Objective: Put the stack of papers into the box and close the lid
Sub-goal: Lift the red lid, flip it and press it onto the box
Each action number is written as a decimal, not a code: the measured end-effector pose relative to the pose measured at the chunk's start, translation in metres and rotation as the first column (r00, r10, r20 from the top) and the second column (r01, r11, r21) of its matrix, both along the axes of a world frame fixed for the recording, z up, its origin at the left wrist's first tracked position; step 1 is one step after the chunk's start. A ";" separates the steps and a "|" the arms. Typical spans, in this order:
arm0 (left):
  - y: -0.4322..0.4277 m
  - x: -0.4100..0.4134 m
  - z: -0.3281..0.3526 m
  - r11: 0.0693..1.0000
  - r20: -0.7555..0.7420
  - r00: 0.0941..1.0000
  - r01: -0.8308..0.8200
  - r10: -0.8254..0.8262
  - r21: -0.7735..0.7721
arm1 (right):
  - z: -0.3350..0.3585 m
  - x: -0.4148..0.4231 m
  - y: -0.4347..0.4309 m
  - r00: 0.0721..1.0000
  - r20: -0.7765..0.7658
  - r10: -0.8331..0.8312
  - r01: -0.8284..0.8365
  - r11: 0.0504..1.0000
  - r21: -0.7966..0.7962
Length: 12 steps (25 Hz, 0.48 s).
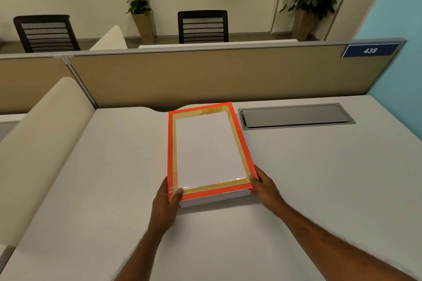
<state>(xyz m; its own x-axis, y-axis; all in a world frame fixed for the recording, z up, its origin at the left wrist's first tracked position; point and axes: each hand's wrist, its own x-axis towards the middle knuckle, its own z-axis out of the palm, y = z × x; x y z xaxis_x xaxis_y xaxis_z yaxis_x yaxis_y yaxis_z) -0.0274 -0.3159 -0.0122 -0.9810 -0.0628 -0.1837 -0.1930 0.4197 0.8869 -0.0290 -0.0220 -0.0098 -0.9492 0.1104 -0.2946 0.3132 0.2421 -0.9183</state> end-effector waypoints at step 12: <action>-0.015 -0.093 -0.007 0.988 -0.052 0.997 -0.061 0.054 -0.141 | 0.003 -0.077 0.013 0.977 -0.188 -0.098 0.152 0.943 0.296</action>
<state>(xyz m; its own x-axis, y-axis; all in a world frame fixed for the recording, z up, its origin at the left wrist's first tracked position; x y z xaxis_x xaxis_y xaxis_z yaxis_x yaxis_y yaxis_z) -0.1199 -0.3305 -0.0191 -0.9825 -0.1413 -0.1216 -0.1790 0.5322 0.8275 -0.1064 -0.0085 -0.0073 -0.9545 0.2913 -0.0644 0.2066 0.4898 -0.8470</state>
